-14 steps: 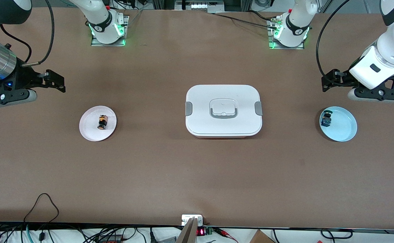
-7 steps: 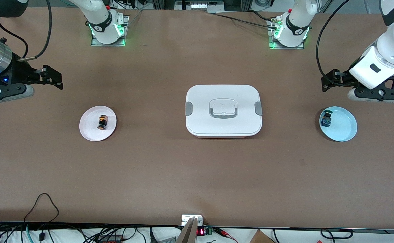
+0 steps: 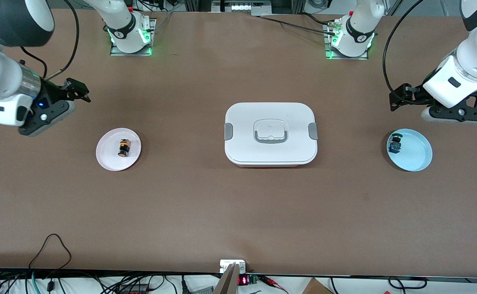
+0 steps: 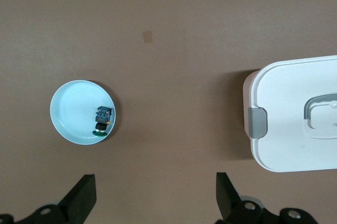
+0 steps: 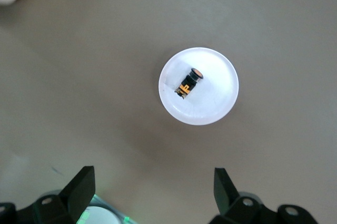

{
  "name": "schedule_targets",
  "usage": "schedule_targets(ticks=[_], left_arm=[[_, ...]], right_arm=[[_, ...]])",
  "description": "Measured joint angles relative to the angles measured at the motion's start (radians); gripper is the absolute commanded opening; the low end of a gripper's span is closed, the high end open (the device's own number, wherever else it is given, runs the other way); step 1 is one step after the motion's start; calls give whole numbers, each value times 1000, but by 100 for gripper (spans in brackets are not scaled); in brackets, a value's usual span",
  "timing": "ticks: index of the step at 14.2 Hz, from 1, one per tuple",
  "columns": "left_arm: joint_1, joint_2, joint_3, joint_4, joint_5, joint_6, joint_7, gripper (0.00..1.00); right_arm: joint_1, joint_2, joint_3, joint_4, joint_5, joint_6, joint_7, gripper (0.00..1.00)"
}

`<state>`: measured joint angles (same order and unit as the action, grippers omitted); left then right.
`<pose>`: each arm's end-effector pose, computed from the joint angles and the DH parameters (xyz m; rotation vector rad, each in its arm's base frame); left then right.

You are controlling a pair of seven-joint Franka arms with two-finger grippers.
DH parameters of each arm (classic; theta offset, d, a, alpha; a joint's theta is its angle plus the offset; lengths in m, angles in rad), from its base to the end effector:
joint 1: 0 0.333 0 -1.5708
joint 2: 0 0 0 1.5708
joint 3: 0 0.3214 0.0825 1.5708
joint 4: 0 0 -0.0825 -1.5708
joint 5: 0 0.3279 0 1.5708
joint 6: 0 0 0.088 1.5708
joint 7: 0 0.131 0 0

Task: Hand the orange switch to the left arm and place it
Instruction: 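Move the right gripper down over the orange switch on the white plate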

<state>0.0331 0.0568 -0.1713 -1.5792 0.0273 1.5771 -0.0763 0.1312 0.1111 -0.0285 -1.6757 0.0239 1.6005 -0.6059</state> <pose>0.5091 -0.0647 0.5746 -3.1151 0.0980 0.0870 0.5147 0.0568 0.5086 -2.8749 -1.0585 0.2692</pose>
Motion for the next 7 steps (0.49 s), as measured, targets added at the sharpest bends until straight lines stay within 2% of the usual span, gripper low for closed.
schedule_targets(ticks=[4,7], left_arm=[[0,0,0,0,0,0,0,100],[0,0,0,0,0,0,0,100]], right_arm=[[-19,-12,-8,-222,-9,243,-339,100],[-21,-17,-8,-397,-20,471,-511,100]])
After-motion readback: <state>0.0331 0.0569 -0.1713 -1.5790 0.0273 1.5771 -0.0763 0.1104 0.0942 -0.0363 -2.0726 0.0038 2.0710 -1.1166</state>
